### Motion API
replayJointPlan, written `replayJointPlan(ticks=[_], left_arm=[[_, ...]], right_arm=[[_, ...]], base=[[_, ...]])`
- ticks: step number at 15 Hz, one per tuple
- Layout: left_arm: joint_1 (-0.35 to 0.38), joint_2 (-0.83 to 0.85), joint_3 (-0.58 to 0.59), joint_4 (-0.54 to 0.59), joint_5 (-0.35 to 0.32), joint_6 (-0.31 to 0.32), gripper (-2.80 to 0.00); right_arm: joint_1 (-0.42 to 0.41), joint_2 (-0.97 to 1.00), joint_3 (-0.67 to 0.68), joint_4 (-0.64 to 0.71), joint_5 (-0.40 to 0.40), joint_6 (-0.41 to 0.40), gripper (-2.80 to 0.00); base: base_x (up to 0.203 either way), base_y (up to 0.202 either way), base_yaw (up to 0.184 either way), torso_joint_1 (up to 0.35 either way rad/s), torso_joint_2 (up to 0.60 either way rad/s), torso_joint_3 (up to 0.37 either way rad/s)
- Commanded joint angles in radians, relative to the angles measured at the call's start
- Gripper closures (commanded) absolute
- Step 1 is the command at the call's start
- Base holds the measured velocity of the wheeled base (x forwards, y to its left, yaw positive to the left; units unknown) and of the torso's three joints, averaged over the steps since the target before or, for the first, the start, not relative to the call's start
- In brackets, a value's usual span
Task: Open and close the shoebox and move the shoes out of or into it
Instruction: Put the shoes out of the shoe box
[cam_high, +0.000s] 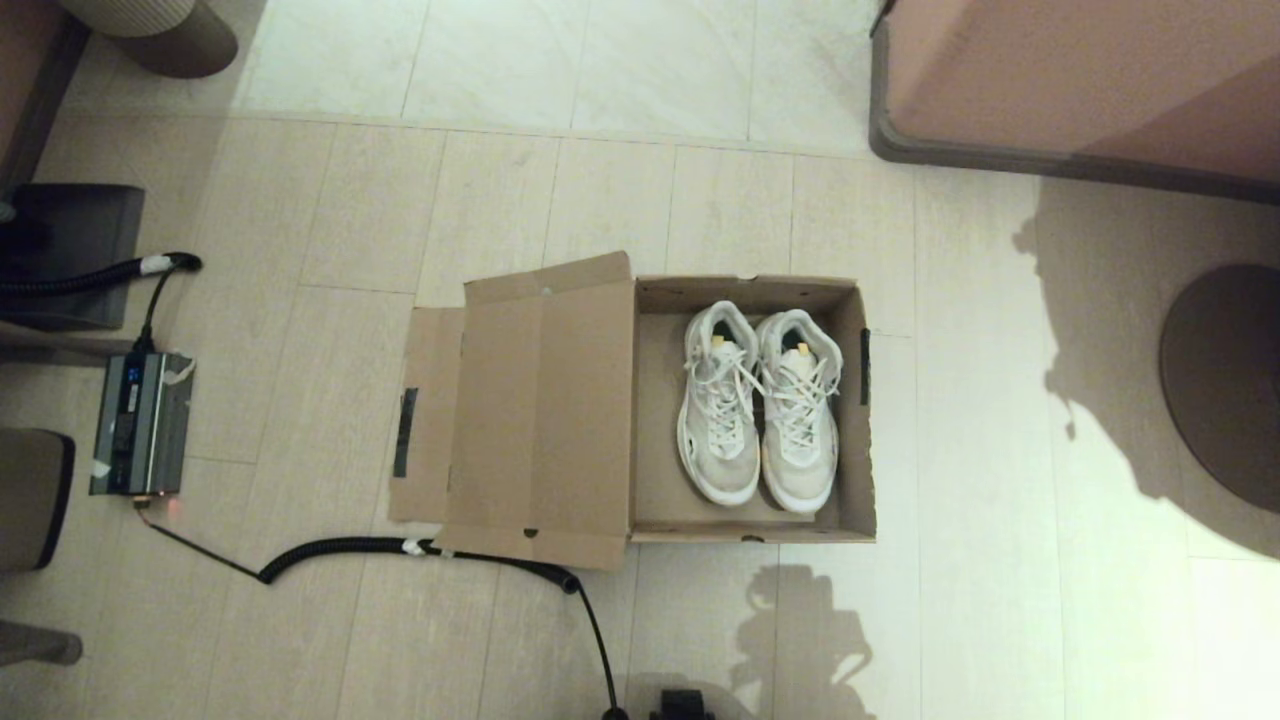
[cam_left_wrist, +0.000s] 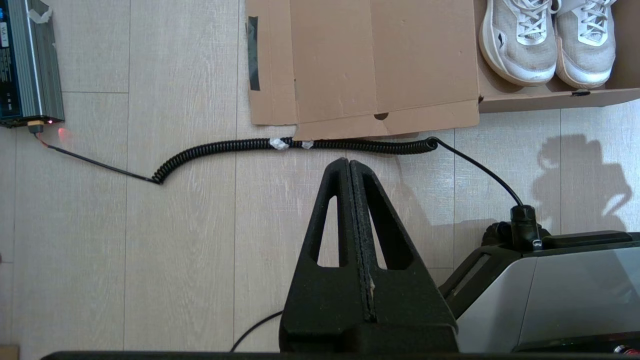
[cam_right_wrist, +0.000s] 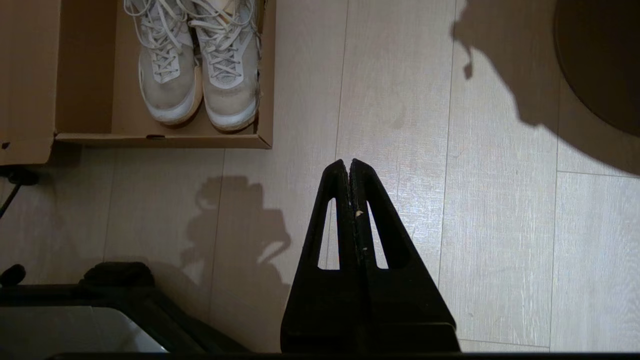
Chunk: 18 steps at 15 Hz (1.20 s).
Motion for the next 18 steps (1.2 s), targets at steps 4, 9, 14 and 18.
replayJointPlan(ticks=[4,9,14,18], left_arm=[[0.0,0.001,0.008,0.0,0.0,0.0,0.0],[0.0,0.001,0.008,0.0,0.0,0.0,0.0],[0.0,0.001,0.008,0.0,0.0,0.0,0.0],[0.0,0.001,0.008,0.0,0.0,0.0,0.0]], right_arm=[[-0.001,0.163,-0.189,0.021,0.006,0.018,0.0],[0.0,0.68,-0.49,0.03,0.174,0.16,0.0],[0.02,1.134,-0.617,-0.056,0.301,0.205,-2.8],[0.125,1.459,-0.678,-0.239,0.276,0.266,-2.8]], base=[[0.0,0.0,0.0,0.0,0.0,0.0],[0.0,0.0,0.0,0.0,0.0,0.0],[0.0,0.0,0.0,0.0,0.0,0.0],[0.0,0.0,0.0,0.0,0.0,0.0]])
